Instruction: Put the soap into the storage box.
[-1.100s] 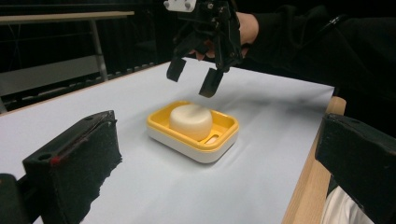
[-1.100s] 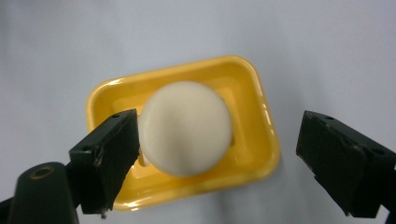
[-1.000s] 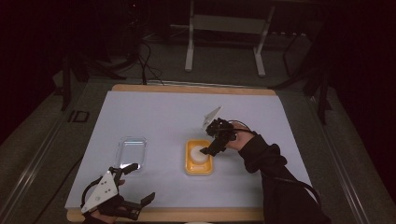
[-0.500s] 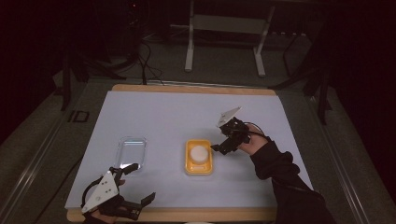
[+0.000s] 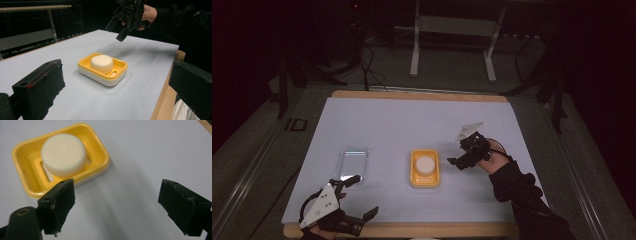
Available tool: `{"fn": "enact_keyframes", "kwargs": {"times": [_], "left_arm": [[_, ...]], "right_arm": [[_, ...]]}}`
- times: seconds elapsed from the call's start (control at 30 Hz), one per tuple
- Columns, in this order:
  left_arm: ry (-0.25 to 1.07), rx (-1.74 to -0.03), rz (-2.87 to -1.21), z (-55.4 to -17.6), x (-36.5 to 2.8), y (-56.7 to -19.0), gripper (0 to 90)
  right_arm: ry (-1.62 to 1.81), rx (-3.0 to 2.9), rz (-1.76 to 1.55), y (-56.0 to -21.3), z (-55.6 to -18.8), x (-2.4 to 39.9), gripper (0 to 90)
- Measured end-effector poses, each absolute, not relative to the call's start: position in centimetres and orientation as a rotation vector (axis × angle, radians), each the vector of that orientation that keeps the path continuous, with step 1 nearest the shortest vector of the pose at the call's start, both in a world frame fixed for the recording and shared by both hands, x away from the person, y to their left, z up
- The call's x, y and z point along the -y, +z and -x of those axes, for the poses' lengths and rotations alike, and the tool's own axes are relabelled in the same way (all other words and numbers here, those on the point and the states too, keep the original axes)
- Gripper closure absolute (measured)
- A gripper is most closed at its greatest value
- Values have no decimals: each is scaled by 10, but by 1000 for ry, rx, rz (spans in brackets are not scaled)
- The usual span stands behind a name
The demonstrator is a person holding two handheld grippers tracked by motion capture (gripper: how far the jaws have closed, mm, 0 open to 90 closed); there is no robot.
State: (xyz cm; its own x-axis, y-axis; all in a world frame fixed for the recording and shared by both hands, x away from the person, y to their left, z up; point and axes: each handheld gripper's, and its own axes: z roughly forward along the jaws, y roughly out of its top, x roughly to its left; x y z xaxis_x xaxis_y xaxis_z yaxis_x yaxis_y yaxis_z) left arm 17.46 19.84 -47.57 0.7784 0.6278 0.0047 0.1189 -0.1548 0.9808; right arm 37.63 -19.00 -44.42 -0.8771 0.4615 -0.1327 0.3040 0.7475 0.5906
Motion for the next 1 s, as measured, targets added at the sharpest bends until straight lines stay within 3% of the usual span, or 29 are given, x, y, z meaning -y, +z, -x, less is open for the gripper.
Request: {"fn": "enact_keyframes", "kwargs": {"times": [1.0], "left_arm": [[498,-601,-1697,-175,-198,-476,1]], "right_arm": [[929,-2518,-874,-458,-332,238,136]]}}
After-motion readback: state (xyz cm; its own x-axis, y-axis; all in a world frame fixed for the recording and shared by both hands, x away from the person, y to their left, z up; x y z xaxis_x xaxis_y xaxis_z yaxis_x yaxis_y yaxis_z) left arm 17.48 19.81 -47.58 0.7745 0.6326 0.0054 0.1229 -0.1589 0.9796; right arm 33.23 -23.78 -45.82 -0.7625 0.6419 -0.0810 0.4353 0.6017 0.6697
